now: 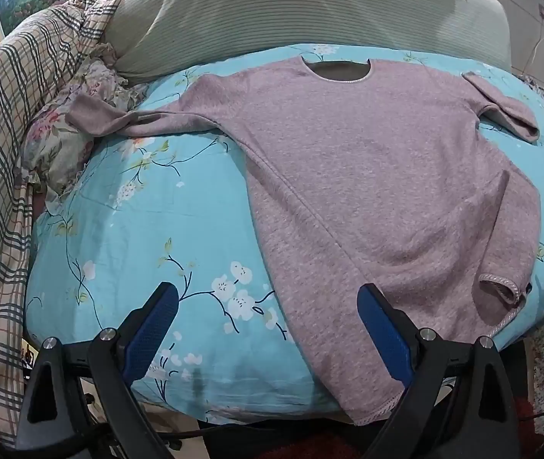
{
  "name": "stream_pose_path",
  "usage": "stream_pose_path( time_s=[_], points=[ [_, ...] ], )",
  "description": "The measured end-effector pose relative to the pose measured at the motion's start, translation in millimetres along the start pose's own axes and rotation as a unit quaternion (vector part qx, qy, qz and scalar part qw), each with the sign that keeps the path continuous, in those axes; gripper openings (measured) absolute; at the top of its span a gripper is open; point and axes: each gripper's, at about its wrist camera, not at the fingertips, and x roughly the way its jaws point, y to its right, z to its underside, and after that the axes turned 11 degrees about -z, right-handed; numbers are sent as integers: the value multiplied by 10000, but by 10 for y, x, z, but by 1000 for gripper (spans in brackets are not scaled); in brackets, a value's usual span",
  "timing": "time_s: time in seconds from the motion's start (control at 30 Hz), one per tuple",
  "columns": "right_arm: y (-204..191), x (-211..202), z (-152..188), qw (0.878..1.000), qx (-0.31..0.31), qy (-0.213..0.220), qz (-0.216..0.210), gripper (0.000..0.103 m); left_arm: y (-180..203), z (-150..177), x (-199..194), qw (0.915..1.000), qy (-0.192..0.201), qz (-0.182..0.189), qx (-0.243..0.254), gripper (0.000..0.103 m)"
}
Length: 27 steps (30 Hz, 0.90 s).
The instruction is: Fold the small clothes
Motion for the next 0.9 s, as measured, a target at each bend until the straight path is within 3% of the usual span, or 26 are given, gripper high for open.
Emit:
stream_pose_path(
  time_s=[0.9],
  points=[
    [-40, 38, 2, 10000, -46, -75, -40, 103, 10, 20, 51, 10000, -16, 11, -27, 95]
  ],
)
